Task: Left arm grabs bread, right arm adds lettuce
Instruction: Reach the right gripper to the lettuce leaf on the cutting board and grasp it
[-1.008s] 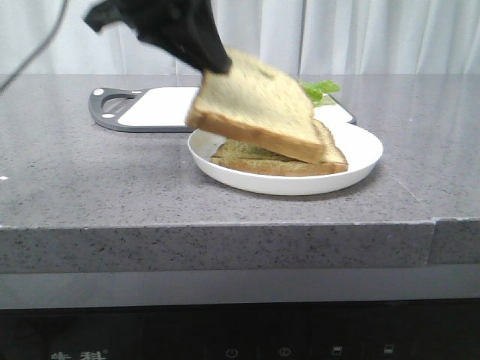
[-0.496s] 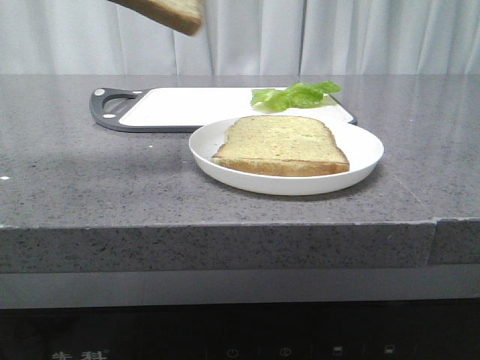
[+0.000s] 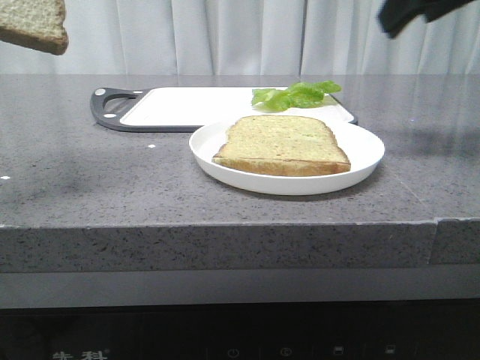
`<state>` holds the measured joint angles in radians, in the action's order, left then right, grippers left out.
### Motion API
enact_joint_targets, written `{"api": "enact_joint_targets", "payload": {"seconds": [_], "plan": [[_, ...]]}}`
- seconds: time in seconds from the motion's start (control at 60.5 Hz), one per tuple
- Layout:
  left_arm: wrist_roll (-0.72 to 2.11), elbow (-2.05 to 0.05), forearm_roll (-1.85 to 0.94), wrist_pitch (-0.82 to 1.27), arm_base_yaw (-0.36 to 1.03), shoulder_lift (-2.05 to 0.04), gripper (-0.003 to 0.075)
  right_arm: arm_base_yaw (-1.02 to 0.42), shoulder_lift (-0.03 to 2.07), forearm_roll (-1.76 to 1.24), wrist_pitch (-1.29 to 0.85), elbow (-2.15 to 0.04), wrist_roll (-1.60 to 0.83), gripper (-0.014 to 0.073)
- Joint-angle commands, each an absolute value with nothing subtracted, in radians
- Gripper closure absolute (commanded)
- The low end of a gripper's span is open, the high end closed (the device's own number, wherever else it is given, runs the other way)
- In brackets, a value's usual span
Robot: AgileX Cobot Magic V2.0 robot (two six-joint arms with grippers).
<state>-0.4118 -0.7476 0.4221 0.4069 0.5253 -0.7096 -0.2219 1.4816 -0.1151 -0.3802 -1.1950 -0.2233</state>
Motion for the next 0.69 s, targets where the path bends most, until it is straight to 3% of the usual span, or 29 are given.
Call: {"api": "enact_joint_targets", "payload": {"seconds": [0.0, 0.463, 0.512, 0.677], "plan": [[-0.439, -0.770, 0.442, 0.324, 0.527, -0.700, 0.0741, -0.232, 1.579, -0.112, -0.377, -1.371, -0.245, 0.0161], [-0.447, -0.770, 0.444, 0.326, 0.527, -0.700, 0.0741, -0.274, 2.112, -0.112, -0.737, -2.039, -0.251, 0.0168], [-0.448, -0.770, 0.444, 0.326, 0.527, -0.700, 0.0741, -0.275, 2.128, -0.112, -0.754, -2.064, -0.251, 0.0200], [-0.451, -0.770, 0.444, 0.326, 0.527, -0.700, 0.0741, -0.275, 2.124, -0.112, -0.757, -2.070, -0.251, 0.0426]]}}
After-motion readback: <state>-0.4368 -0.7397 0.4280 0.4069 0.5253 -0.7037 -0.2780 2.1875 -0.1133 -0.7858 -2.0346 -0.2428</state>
